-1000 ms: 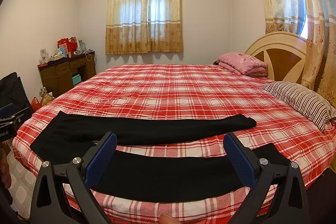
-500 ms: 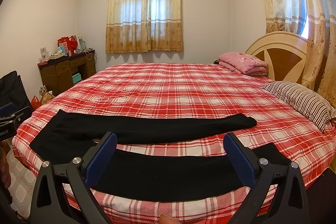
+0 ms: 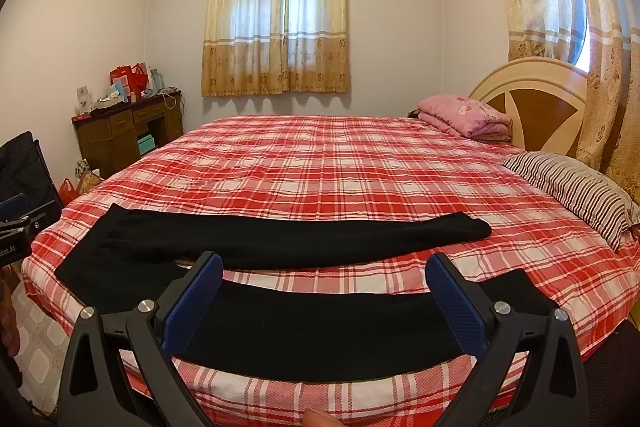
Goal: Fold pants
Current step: 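Lower both tools onto the pant legs and close both grippers on the cuffs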
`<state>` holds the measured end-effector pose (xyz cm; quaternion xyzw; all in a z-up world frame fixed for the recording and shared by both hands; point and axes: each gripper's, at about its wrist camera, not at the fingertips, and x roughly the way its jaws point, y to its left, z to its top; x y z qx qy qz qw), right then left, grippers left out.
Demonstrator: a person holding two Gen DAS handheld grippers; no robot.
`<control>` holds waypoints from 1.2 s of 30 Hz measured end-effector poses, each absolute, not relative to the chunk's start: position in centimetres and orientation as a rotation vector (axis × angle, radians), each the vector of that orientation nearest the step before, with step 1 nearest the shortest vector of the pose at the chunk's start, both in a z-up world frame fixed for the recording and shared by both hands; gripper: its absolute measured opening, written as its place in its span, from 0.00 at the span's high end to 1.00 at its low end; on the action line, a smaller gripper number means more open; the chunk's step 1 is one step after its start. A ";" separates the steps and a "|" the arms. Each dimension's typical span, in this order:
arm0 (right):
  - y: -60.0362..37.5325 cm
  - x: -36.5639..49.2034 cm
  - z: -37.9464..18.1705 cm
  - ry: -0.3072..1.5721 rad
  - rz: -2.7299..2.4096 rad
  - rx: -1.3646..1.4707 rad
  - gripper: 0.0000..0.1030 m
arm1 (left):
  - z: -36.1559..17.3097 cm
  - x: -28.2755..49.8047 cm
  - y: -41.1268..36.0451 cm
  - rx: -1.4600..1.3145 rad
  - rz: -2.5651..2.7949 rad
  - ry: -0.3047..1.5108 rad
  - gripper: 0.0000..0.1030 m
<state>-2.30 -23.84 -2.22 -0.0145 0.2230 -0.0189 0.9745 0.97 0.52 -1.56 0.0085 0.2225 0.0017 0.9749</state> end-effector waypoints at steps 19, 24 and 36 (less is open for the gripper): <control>-24.0 2.6 -9.5 0.644 -0.019 -0.065 0.01 | -7.1 10.2 10.7 0.052 0.169 0.590 0.00; -25.4 4.1 -11.9 0.715 -0.046 -0.032 0.01 | -8.2 17.3 15.9 0.046 0.169 0.657 0.00; -30.6 8.5 -12.1 0.775 -0.115 -0.038 0.01 | -14.1 29.3 18.3 0.014 0.074 0.905 0.35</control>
